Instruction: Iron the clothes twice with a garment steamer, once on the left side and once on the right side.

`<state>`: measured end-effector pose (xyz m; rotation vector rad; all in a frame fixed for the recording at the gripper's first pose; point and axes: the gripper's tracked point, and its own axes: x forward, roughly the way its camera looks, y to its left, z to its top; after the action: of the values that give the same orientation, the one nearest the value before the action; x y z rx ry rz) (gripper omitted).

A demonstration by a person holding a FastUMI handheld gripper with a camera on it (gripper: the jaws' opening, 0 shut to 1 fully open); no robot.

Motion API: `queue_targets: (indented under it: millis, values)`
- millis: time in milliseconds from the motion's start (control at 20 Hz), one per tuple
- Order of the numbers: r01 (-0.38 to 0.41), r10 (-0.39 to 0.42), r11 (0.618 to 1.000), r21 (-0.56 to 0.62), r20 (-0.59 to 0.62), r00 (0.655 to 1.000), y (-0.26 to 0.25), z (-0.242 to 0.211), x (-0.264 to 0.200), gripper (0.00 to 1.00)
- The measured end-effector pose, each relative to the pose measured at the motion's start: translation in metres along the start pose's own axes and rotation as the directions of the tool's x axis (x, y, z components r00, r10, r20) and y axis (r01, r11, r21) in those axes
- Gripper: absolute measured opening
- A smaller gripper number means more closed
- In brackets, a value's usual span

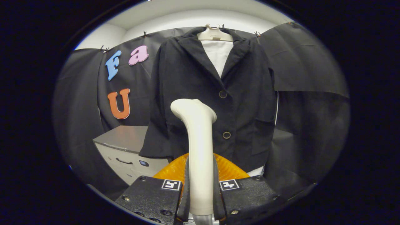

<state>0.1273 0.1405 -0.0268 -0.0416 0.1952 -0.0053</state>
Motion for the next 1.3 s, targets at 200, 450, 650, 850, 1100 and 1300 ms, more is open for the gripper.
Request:
queue_targets:
  millis: [200,450,650,850,1100,1300]
  values:
    - [0.016,-0.017,1.0,-0.012,-0.086,0.996,-0.014,-0.041,0.001,0.32]
    - [0.045,-0.049,0.999,-0.03,-0.168,0.985,-0.026,-0.089,0.004,0.32]
    - [0.067,-0.072,0.997,-0.029,-0.231,0.97,-0.034,-0.124,0.003,0.32]
    - [0.091,-0.096,0.995,-0.029,-0.289,0.953,-0.037,-0.158,0.001,0.32]
    - [0.117,-0.127,0.992,-0.051,-0.348,0.929,-0.037,-0.189,0.0,0.32]
    - [0.15,-0.157,0.988,-0.048,-0.385,0.91,-0.039,-0.206,-0.005,0.32]
